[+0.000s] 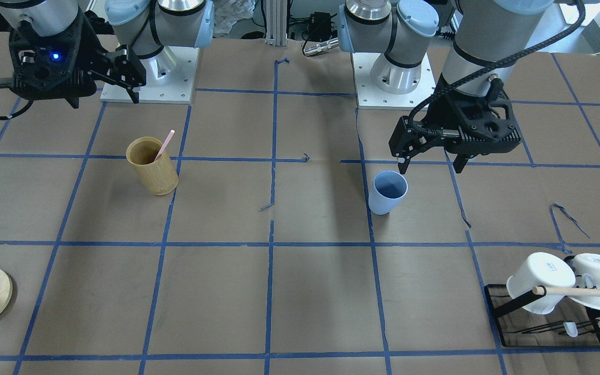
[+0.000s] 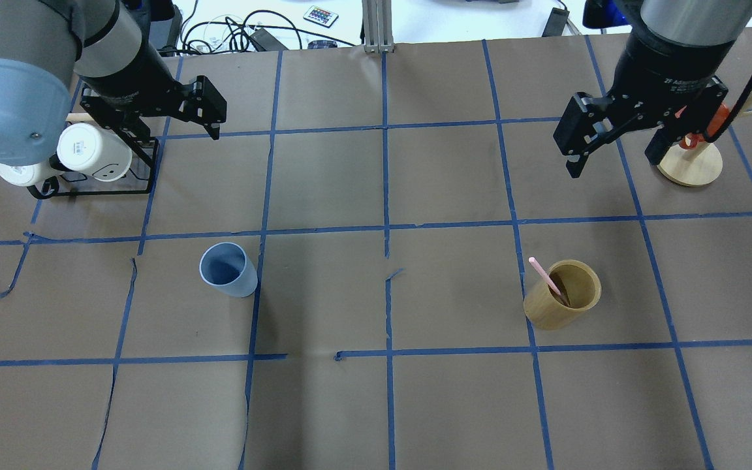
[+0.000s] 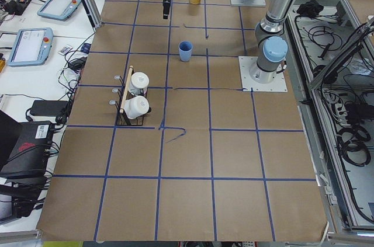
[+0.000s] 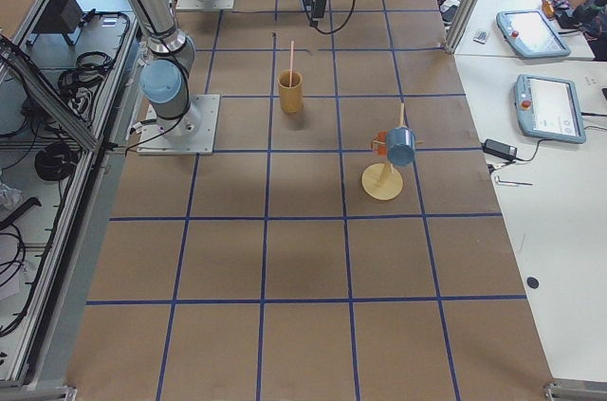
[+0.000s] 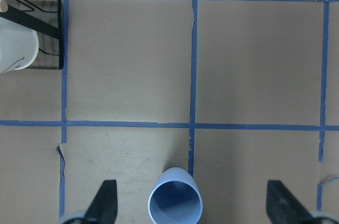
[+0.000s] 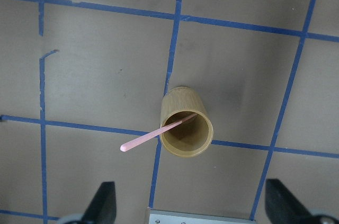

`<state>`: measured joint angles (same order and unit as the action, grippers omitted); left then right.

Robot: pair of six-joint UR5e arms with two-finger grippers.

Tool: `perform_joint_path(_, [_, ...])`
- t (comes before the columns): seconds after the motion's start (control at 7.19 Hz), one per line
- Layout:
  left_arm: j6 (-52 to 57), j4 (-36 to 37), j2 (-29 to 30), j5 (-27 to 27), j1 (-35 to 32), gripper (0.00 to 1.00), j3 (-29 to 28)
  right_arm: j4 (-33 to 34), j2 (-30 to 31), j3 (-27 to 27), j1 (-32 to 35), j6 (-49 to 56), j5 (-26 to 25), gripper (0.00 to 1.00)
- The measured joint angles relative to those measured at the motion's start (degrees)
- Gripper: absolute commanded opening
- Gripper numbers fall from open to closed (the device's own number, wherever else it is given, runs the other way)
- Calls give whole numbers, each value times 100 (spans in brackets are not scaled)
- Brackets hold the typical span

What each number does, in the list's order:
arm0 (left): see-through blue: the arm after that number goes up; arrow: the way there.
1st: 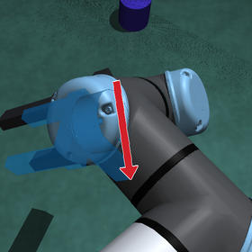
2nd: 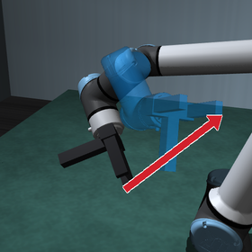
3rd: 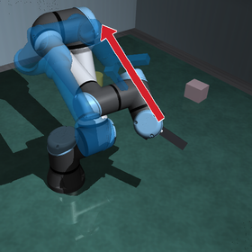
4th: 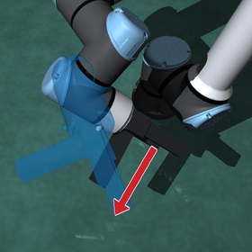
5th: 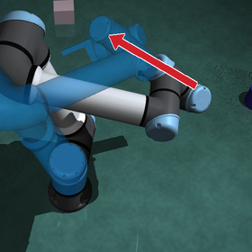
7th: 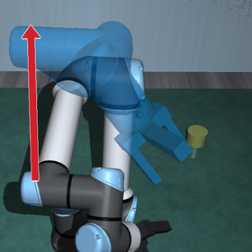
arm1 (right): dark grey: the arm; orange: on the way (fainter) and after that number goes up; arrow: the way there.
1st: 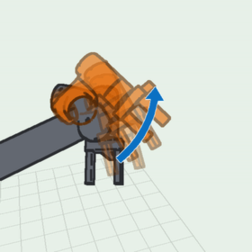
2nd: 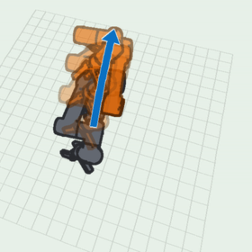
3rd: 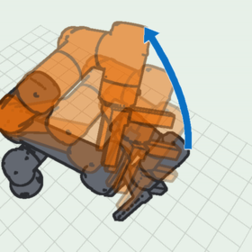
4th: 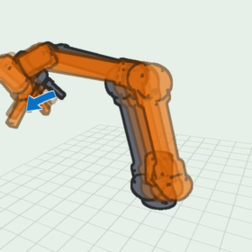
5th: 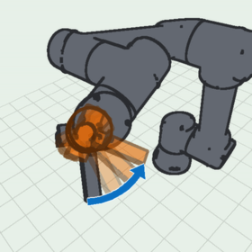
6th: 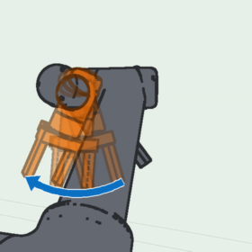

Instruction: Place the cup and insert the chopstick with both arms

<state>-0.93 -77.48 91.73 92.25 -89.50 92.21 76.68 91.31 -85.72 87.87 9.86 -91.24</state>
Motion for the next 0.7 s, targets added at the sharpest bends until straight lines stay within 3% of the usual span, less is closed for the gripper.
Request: perform_joint_path(0.7, [113,-6,-58,48,-55,100,-10,125,4,27,11,-6,55,100])
